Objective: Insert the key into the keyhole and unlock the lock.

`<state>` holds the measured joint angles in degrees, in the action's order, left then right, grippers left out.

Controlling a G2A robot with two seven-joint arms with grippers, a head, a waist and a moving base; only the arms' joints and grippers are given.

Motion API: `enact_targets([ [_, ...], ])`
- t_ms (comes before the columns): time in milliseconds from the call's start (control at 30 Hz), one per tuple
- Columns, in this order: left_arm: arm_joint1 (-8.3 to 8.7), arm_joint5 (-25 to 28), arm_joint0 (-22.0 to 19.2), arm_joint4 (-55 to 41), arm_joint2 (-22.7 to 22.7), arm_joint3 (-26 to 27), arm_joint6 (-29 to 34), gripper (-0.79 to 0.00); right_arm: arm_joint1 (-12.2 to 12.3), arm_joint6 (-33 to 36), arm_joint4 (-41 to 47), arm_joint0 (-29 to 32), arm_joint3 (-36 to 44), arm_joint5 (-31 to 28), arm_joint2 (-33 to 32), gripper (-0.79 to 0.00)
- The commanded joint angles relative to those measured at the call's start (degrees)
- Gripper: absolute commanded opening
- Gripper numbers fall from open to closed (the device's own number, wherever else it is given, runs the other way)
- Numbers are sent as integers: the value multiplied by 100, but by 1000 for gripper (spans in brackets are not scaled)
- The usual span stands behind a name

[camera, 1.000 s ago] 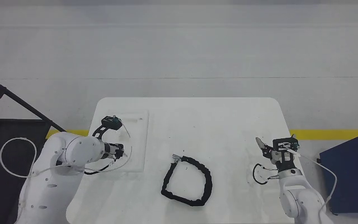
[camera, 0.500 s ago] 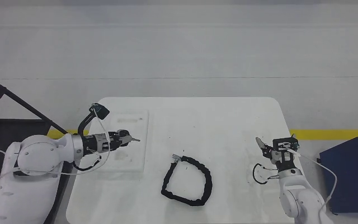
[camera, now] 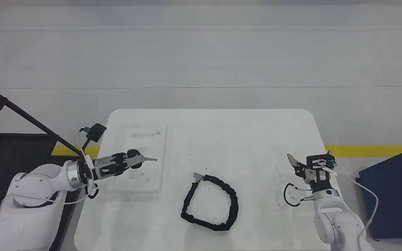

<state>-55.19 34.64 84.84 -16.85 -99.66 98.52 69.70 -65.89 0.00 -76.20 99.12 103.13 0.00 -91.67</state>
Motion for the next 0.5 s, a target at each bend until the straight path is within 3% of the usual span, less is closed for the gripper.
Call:
enact_targets([
  [0,8,131,-74,-119,256,-70,-137,-785,0,0,0,0,0,0,0,0],
  [467,-85,540,-1667,-847,2666,-1286,-545,-785,0,0,0,0,0,0,0,0],
])
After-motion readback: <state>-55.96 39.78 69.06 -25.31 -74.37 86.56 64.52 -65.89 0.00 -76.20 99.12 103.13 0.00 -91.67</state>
